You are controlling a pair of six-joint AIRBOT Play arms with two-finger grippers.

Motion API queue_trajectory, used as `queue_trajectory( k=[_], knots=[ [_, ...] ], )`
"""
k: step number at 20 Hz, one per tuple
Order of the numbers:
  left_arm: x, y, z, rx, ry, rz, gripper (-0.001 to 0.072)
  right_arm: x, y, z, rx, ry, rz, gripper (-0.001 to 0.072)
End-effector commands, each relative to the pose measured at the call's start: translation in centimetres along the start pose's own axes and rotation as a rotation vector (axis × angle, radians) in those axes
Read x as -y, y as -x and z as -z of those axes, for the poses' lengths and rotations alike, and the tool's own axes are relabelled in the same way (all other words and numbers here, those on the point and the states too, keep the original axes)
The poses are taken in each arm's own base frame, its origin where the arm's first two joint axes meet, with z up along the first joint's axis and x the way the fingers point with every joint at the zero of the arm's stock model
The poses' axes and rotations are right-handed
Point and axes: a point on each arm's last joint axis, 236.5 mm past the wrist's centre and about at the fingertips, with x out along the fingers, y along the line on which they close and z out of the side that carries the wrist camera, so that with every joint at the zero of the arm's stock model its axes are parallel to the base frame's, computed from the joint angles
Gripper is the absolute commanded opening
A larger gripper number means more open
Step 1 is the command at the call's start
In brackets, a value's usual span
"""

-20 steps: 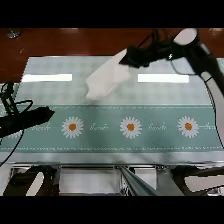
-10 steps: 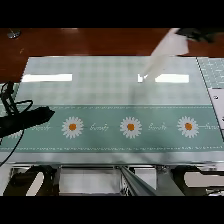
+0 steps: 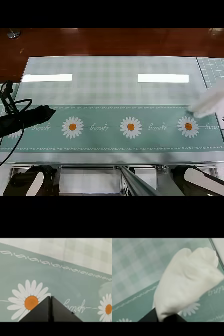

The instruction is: Fold the shirts.

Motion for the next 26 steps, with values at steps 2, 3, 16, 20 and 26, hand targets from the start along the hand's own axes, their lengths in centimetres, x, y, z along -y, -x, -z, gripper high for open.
queue_trajectory(
  k=[2, 3, 16, 20, 26],
  knots=[
    [0.2, 0.0, -0.1, 0.003, -0.001, 0.006, 0.0028, 8.3, 0.9, 5.6, -0.026, -0.267, 0.114, 0.0029],
    [0.2, 0.0, -0.1, 0.003, -0.001, 0.006, 0.0028, 9.8, 1.1, 6.7, -0.012, -0.327, 0.129, 0.0029],
    [0.5, 0.1, -1.8, 0.075, -0.018, 0.019, 0.0028, 23.7, 1.8, 22.5, 0.055, -0.910, 0.551, 0.0622],
    [0.9, 1.6, -7.2, 0.273, 0.037, 0.050, 0.0028, 18.3, 0.3, 9.9, 0.420, -0.649, 0.163, 0.0597],
    [13.2, 4.3, -17.9, 0.341, -0.191, 0.273, 0.0027, -5.6, -5.1, 1.1, 0.314, 0.152, -0.304, 0.0031]
  ],
)
